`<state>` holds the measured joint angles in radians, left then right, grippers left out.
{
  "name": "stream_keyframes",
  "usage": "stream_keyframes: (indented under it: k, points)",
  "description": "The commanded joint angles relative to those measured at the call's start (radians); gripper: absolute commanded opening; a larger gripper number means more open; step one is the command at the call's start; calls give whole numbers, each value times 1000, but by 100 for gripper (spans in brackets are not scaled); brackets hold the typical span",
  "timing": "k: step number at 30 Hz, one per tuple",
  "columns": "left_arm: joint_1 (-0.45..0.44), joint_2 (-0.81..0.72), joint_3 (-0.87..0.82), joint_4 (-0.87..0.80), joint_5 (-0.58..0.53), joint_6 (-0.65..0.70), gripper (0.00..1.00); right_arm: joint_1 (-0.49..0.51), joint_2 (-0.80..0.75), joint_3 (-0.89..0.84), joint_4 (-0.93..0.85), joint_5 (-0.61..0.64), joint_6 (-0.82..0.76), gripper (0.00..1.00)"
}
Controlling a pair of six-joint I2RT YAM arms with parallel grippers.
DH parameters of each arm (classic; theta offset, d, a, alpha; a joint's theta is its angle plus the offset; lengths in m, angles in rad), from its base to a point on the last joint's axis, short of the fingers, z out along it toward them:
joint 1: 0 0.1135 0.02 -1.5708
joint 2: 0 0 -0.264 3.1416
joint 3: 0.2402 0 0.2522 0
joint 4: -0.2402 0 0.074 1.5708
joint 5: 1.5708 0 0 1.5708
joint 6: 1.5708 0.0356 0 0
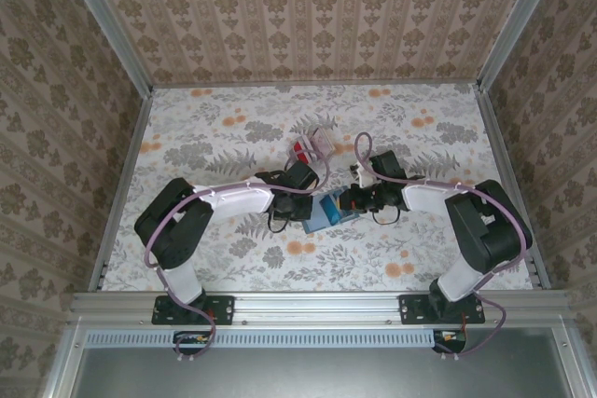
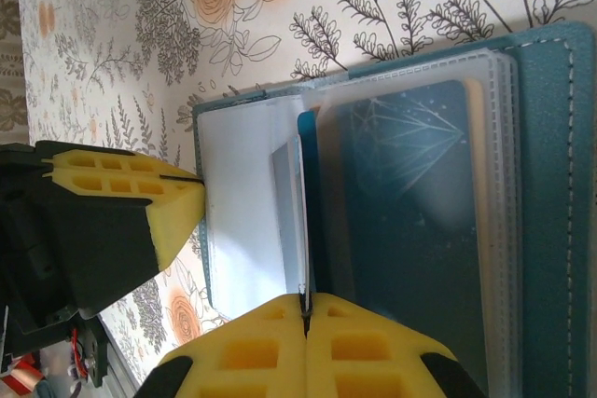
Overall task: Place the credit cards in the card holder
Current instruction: Insert the credit card into the card slot.
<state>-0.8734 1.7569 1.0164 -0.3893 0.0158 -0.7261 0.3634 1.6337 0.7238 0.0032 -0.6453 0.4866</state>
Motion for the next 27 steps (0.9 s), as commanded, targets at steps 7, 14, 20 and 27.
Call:
stream_keyframes:
  k: [7,14,20,27]
  points:
    - [8,59,-29,10,0,-13,0,6,47,35,21,-20,29,5]
    - [9,71,-27,17,3,-9,0,6,43,22,44,46,37,5]
    - [8,74,-25,24,7,-11,0,11,77,26,76,37,52,5]
    - [8,70,-29,26,2,-11,0,42,91,35,56,43,32,5]
